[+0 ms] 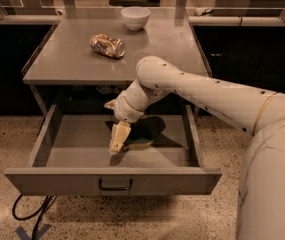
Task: Pick sponge from top drawer and place on counter
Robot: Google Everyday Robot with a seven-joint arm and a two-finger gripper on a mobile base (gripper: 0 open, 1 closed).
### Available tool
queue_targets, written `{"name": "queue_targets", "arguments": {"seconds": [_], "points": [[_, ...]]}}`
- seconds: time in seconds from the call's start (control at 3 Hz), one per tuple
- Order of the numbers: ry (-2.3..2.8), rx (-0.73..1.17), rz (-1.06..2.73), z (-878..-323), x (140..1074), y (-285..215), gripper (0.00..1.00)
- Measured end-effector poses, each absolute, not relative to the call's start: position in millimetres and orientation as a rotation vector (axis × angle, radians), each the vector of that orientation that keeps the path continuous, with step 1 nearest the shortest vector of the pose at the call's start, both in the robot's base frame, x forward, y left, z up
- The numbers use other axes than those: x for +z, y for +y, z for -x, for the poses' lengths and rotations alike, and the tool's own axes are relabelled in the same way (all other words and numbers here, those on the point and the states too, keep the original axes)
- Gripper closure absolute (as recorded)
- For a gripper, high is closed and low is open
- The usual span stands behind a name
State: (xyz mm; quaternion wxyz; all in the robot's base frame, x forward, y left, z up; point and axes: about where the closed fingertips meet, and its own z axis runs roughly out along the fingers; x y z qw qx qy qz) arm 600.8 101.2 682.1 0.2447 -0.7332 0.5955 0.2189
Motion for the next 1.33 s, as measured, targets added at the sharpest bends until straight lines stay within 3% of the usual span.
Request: {"name": "queue_targets", "arguments": {"seconds": [0.67,1.0,1.33], "points": [[1.696,0.756,1.954,-603,619,107,0.0],[1.697,0.755,1.954,-603,619,107,0.0],[1.794,0.635,1.98,-607,620,101,0.0]]}}
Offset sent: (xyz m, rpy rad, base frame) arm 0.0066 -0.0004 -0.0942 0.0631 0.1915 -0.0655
